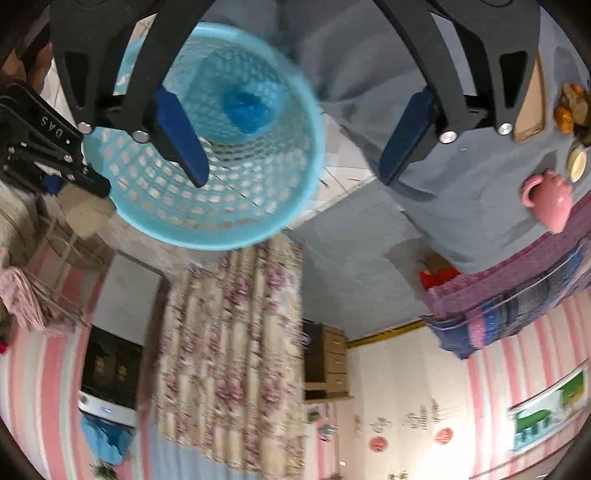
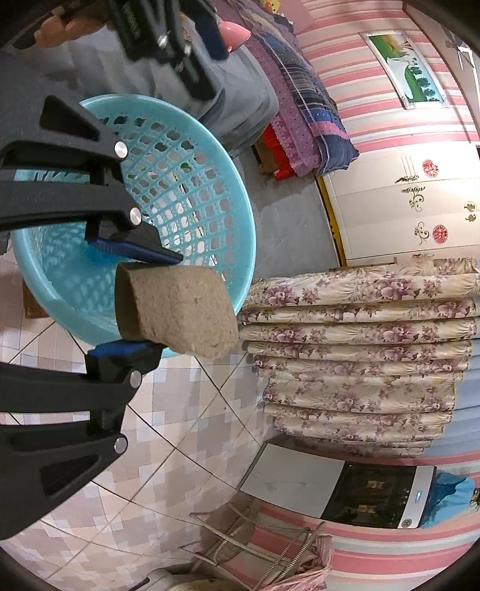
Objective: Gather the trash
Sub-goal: 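Carry both items to the blue basket and open both grippers to drop them, then move both tools back over the table toward the remaining trash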
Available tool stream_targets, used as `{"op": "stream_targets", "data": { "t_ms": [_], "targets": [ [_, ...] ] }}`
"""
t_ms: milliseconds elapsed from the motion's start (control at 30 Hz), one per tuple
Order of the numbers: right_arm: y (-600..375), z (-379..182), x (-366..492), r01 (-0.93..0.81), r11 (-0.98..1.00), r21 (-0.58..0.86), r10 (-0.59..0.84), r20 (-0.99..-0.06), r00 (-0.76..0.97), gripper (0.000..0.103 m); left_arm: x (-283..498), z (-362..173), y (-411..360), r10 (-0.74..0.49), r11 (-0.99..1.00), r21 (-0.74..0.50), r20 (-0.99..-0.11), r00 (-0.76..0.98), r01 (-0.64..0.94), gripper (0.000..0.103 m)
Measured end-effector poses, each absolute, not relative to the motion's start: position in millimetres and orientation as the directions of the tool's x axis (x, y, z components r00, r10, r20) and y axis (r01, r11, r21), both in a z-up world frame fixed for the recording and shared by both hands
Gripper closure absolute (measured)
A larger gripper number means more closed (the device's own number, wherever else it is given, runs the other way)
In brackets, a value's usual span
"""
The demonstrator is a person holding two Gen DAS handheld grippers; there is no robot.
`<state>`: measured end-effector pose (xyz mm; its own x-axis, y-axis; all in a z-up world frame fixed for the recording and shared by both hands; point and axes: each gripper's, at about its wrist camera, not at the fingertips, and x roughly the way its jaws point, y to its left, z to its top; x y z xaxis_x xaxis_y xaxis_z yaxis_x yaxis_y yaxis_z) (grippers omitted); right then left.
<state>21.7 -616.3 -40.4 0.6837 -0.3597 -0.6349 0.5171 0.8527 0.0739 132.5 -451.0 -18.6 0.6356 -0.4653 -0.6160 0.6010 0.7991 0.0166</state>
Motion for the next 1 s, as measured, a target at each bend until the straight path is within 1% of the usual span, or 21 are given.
{"op": "stream_targets", "data": {
  "t_ms": [233, 400, 433, 467, 500, 533, 633, 700, 733, 767, 1000],
  "targets": [
    [-601, -46, 41, 0.492, 0.866, 0.089, -0.336, -0.625, 0.704, 0.065, 139, -11, -411, -0.414, 0.856, 0.005, -0.593, 0.691, 0.518, 0.008],
    [-595, -51, 58, 0.486, 0.870, 0.086, -0.330, -0.631, 0.702, 0.061, 139, -8, -388, -0.379, 0.874, 0.027, -0.588, 0.714, 0.485, 0.007],
    [-593, -52, 60, 0.486, 0.870, 0.082, -0.331, -0.634, 0.699, 0.057, 139, -7, -385, -0.375, 0.876, 0.030, -0.587, 0.718, 0.482, 0.006],
    [-592, -53, 62, 0.486, 0.870, 0.083, -0.330, -0.635, 0.698, 0.045, 138, -6, -380, -0.370, 0.878, 0.032, -0.585, 0.721, 0.477, 0.006],
    [-592, -53, 63, 0.489, 0.868, 0.085, -0.331, -0.635, 0.698, 0.038, 138, -6, -376, -0.365, 0.881, 0.035, -0.585, 0.724, 0.472, 0.005],
    [-591, -53, 62, 0.494, 0.865, 0.089, -0.335, -0.630, 0.701, 0.029, 139, -6, -372, -0.361, 0.883, 0.036, -0.584, 0.727, 0.468, 0.005],
    [-589, -52, 63, 0.501, 0.861, 0.082, -0.343, -0.633, 0.694, 0.028, 139, -6, -361, -0.348, 0.891, 0.037, -0.588, 0.731, 0.453, 0.005],
    [-587, -51, 64, 0.500, 0.862, 0.080, -0.339, -0.642, 0.688, 0.024, 140, -6, -351, -0.340, 0.897, 0.028, -0.593, 0.730, 0.441, 0.005],
    [-585, -50, 64, 0.498, 0.863, 0.081, -0.338, -0.641, 0.689, 0.020, 140, -6, -348, -0.338, 0.899, 0.026, -0.593, 0.730, 0.438, 0.005],
    [-582, -48, 62, 0.497, 0.864, 0.078, -0.341, -0.635, 0.693, 0.019, 139, -5, -343, -0.335, 0.901, 0.024, -0.593, 0.732, 0.432, 0.005],
    [-551, -30, 59, 0.480, 0.876, 0.043, -0.357, -0.612, 0.706, 0.017, 129, 11, -289, -0.312, 0.924, -0.001, -0.584, 0.749, 0.383, 0.005]
  ]
}}
